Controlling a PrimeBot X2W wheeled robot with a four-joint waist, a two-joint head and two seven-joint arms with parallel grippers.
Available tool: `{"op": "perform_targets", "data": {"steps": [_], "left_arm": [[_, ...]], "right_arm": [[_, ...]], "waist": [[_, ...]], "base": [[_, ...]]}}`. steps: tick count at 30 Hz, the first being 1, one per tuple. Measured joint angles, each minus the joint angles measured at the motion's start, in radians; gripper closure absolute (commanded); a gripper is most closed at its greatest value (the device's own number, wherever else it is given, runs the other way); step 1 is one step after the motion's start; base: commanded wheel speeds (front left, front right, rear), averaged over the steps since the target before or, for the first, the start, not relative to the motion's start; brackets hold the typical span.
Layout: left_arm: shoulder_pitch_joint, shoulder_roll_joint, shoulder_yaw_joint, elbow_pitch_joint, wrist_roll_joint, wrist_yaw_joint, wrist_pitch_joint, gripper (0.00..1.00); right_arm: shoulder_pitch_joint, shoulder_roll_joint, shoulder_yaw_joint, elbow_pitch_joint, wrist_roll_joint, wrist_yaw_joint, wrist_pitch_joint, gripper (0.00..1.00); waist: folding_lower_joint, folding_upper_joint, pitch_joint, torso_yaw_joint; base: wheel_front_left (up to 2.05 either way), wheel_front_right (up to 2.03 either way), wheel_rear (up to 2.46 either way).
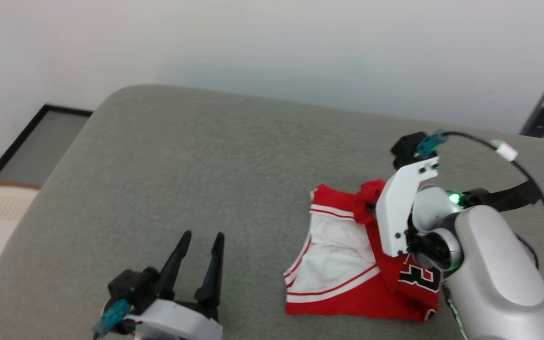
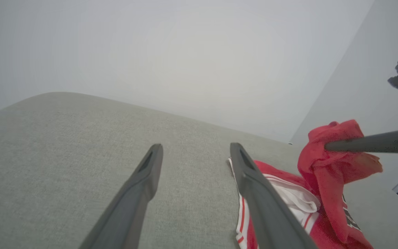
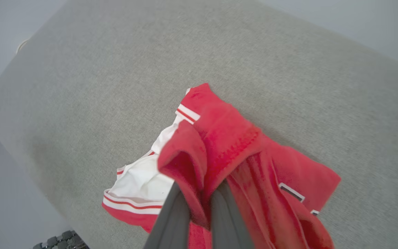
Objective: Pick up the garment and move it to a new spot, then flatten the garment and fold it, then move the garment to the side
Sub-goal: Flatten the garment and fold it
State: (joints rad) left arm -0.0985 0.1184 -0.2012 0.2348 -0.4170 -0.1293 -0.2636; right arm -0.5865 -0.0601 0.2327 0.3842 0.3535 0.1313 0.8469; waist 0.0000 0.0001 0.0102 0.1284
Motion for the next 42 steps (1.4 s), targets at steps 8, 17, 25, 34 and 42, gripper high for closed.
{"op": "perform_targets", "data": {"steps": [8, 17, 25, 34, 42], "left_arm": [[-0.062, -0.020, -0.043, 0.017, -0.016, 0.000, 0.000, 0.00], [-0.110, -0.041, -0.079, 0.041, -0.030, 0.000, 0.000, 0.00], [-0.100, -0.031, -0.071, 0.061, -0.033, 0.000, 0.000, 0.00], [-0.022, 0.008, -0.031, 0.056, -0.031, 0.000, 0.000, 0.00], [0.024, 0.024, -0.008, 0.031, -0.026, 0.000, 0.000, 0.00]], "right_arm": [[-0.041, 0.008, 0.076, 0.171, -0.052, 0.000, -0.071, 1.00], [-0.105, 0.010, 0.148, 0.400, -0.082, 0.000, -0.156, 1.00], [-0.173, 0.007, 0.229, 0.499, 0.011, 0.000, -0.188, 0.00], [-0.212, 0.009, 0.350, 0.415, 0.200, 0.000, -0.146, 0.00], [-0.204, 0.008, 0.383, 0.260, 0.300, 0.000, -0.234, 0.00]], "waist": [[0.0000, 0.0000, 0.048, 0.083], [0.0000, 0.0000, 0.108, 0.152], [0.0000, 0.0000, 0.096, 0.168], [0.0000, 0.0000, 0.022, 0.113], [0.0000, 0.0000, -0.026, 0.033]], "base": [[0.00, 0.00, 0.00], [0.00, 0.00, 0.00], [0.00, 0.00, 0.00], [0.00, 0.00, 0.00], [0.00, 0.00, 0.00]]}}
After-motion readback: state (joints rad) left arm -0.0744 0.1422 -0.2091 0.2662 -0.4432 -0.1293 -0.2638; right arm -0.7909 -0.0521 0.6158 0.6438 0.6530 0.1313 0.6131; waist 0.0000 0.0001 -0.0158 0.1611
